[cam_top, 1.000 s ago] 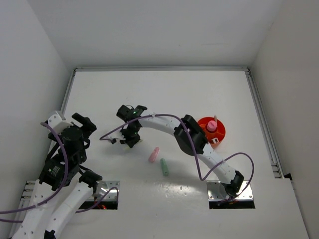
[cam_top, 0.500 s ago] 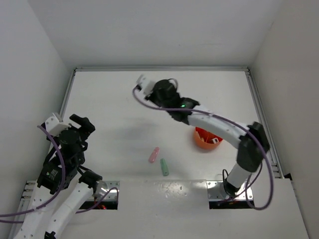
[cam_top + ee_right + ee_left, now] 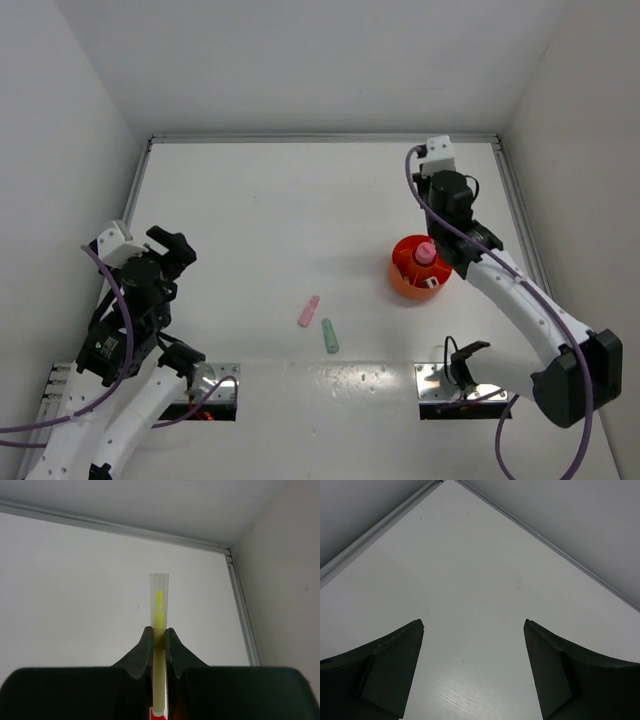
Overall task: Sort the stationery into containers
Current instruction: Place the pen in the storage box.
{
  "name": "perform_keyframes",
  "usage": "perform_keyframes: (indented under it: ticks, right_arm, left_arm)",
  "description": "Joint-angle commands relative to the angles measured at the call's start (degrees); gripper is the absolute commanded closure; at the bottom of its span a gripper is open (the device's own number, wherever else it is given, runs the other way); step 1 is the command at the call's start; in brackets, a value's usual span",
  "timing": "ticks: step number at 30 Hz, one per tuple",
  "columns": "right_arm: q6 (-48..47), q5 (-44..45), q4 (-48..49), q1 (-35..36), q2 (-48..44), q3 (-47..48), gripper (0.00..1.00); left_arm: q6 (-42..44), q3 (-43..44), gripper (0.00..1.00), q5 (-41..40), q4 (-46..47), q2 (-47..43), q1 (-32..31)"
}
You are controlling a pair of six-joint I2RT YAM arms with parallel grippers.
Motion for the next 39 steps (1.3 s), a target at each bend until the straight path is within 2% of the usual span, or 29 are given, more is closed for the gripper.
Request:
perform_keyframes:
  ticks: [1,6,11,18,22,29,39]
  right_arm:
    - [6.3,1.5,0.1,-3.0,-4.5,-4.5,1.0]
    - [11.1,-3.4,-3.0,-8.4,-6.4,-8.6,1.0]
    - [14.3,-11.4,-2.0,-13.0,-6.9,-13.9,1.0]
    - [14.3,-16.4,-0.6,-15.5,-5.1,-15.9,1.0]
    - [12.9,-23.4,2.1,-16.8,-5.7,-18.8,1.0]
    - [10.6,-28.1,5.4,-18.7,-6.3,-22.6,1.0]
    - [10.6,-31.7,4.0,-21.1,-6.8,-23.1,1.0]
  left_arm:
    - [1.5,0.7,0.13,1.6,2.9,0.5,0.7]
    - [2.1,0.2,0.13,2.7,2.9,0.5,0.7]
    - [2.1,0.2,0.13,3.3,3.4,0.5,0.7]
    - [2.1,0.2,0.13,3.3,3.4,0.5,0.7]
    - [2.6,0.2,0.13,3.3,3.4,1.1,0.7]
    - [2.6,0.2,0.13,3.3,3.4,1.1,0.7]
    - [2.6,0.2,0.13,3.3,3.4,1.1,0.7]
